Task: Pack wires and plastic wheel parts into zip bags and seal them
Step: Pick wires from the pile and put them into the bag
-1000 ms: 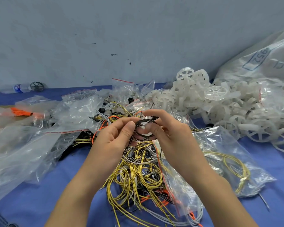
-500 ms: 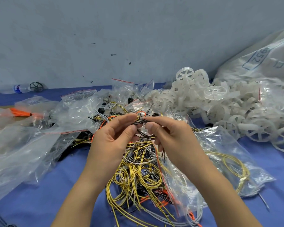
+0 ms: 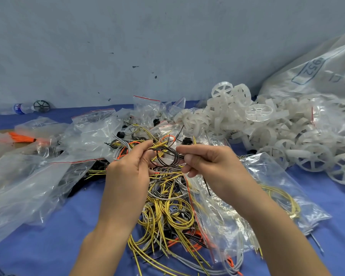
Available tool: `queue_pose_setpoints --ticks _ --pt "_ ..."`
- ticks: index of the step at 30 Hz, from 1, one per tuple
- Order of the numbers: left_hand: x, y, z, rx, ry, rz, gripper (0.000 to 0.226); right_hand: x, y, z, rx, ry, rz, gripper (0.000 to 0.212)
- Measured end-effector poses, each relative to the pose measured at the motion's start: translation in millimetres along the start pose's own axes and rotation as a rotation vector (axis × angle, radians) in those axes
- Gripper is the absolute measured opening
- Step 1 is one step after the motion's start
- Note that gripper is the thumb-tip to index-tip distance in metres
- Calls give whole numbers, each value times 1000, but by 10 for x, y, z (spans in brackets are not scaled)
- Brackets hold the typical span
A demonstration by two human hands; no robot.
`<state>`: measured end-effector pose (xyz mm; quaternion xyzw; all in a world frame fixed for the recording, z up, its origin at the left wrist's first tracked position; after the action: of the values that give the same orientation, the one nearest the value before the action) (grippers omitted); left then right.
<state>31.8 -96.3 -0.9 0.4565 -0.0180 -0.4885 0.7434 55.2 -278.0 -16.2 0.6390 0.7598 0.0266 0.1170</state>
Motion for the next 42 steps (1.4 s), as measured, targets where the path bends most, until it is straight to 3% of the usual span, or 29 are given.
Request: queue_pose_setpoints --ticks 6,13,21,28,32,35,39,42 --pt "-5 -11 -79 -106 -137 45 19 -14 -1 -2 2 -48 33 29" --pt "200 -40 10 -234 -578 21 16 135 -61 -135 -93 -179 19 28" --pt "584 -234 5 -531 -915 -65 30 182 -60 -82 -84 -215 204 18" --pt "585 -262 10 -471 -702 -153 38 160 -41 -50 -50 -66 121 12" --pt "653 -309 9 -580 -861 -205 36 152 -35 -17 -1 18 69 6" --pt "642 -316 -1 -586 -886 -242 40 118 -36 -23 18 -63 34 4" --pt "365 -183 -79 -243 -293 -259 35 -144 -82 77 132 -443 52 18" --pt "250 -172 -169 -156 -133 -276 30 -269 -182 190 249 -674 50 38"
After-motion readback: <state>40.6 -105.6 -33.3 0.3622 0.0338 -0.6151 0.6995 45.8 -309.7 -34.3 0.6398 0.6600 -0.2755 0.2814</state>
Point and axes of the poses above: each hand's wrist, its own y-axis towards the middle knuckle, its own x-axis out of the palm, z = x × y, the point moved 8 cm from there along y, towards the middle knuckle, and after that the axes turned 5 degrees about x, right-handed, at the moved point
